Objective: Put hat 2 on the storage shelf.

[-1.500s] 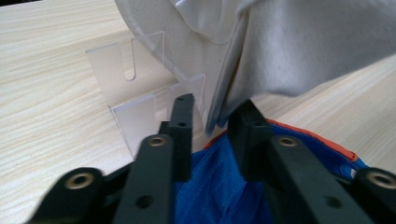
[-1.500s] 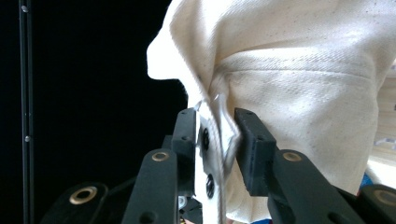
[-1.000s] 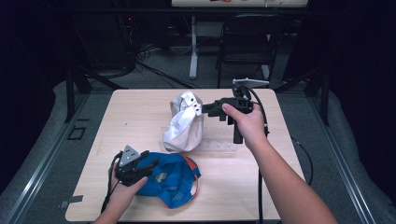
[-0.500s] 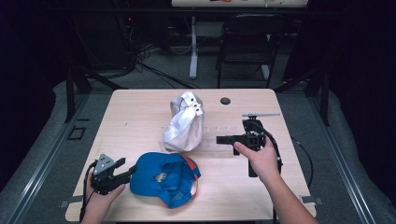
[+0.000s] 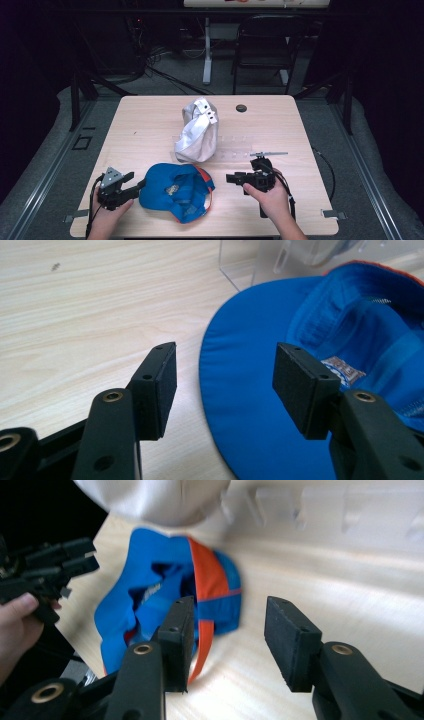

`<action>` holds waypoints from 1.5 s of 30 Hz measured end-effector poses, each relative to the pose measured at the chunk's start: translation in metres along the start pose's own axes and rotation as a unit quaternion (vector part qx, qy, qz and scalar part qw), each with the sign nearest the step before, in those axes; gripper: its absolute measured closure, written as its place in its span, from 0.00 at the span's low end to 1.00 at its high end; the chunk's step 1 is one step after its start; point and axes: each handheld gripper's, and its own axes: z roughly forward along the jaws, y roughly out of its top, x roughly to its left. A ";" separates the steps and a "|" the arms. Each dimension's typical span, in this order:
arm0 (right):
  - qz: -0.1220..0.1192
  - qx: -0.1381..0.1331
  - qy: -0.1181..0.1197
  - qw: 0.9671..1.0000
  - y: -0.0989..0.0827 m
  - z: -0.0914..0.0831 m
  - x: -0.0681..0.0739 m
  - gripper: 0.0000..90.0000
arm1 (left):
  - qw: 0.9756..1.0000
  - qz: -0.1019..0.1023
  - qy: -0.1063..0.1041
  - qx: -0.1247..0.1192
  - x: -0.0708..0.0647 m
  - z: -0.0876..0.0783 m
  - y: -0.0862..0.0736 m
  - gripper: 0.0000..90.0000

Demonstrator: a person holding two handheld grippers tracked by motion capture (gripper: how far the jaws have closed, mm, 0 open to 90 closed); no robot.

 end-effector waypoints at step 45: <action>0.105 0.098 0.153 0.978 -0.030 0.080 -0.009 0.78 | 0.999 0.034 0.032 0.017 -0.007 -0.014 -0.020 0.49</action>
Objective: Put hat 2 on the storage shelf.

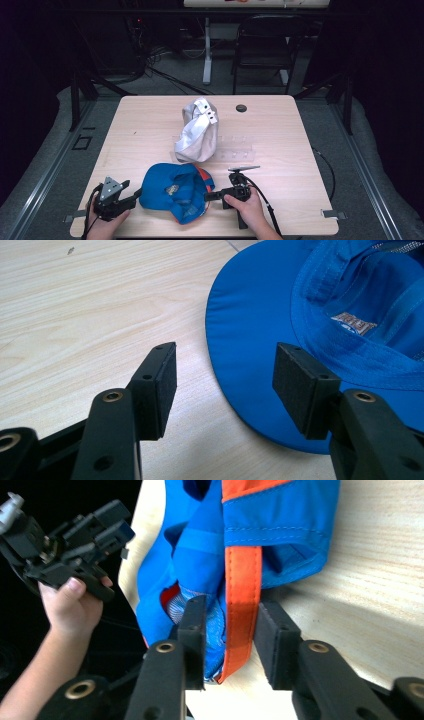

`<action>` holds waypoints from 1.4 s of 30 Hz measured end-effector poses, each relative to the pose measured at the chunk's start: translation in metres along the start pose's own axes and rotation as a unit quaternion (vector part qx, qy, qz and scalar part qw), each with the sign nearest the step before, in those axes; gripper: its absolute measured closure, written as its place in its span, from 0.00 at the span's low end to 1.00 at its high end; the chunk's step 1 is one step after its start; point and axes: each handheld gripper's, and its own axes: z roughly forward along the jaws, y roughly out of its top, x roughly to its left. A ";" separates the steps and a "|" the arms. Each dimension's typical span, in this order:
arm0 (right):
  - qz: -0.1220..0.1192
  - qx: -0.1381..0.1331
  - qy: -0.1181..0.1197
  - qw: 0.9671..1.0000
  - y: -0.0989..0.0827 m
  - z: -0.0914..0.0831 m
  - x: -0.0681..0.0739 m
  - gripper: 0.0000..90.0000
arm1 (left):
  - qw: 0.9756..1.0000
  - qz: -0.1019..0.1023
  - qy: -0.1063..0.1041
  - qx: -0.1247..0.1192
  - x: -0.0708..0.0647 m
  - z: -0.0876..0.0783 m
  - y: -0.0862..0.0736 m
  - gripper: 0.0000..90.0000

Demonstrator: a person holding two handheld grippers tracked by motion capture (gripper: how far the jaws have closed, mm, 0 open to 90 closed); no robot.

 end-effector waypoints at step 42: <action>0.024 -0.007 -0.038 0.999 0.000 -0.084 0.000 0.86 | 1.000 0.008 -0.019 -0.013 -0.004 0.012 0.012 0.49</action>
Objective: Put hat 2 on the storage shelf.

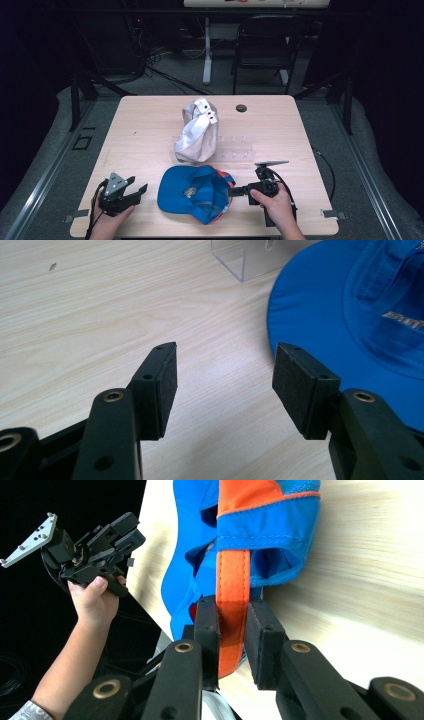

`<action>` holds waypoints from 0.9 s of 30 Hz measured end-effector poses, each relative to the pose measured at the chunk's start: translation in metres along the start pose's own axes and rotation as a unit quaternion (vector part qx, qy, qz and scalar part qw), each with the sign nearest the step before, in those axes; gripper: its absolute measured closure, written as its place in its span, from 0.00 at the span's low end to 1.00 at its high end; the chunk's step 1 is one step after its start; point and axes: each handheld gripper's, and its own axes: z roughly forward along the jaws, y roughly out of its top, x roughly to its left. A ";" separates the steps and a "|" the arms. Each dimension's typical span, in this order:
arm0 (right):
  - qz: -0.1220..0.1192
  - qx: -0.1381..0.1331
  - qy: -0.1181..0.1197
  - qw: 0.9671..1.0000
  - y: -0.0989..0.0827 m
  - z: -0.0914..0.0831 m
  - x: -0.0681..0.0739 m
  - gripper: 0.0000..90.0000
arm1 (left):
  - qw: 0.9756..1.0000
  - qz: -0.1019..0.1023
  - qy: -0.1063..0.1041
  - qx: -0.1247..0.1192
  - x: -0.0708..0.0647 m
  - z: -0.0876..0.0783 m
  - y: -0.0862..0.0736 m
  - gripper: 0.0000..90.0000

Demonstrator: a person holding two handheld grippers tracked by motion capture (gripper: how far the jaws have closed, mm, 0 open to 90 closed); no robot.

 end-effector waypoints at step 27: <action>0.068 -0.105 -0.042 0.991 -0.028 -0.052 -0.039 0.86 | 0.998 0.022 -0.050 -0.016 -0.014 0.025 0.025 0.50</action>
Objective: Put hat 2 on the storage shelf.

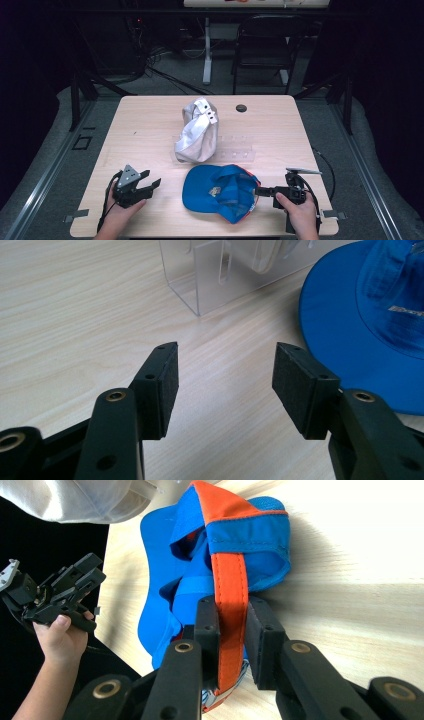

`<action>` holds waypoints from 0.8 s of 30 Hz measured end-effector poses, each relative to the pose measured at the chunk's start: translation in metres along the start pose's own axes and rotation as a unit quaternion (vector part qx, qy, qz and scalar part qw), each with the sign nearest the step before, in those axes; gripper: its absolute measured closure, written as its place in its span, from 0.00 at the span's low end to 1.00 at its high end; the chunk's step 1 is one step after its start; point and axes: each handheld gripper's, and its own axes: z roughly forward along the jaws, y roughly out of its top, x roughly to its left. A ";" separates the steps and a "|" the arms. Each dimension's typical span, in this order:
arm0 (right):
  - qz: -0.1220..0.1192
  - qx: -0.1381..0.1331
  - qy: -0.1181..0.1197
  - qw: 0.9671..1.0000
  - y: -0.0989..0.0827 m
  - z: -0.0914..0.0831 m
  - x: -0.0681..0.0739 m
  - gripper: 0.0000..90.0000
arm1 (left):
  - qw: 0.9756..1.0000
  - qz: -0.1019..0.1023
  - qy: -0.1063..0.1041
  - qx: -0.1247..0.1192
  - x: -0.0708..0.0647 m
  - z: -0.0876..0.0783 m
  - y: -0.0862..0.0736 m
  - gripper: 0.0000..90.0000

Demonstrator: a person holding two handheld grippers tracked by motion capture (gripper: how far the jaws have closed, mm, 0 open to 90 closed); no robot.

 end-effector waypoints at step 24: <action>0.017 0.036 0.083 0.996 0.035 -0.039 0.043 0.86 | 1.000 0.000 -0.003 0.008 0.002 0.006 0.003 0.50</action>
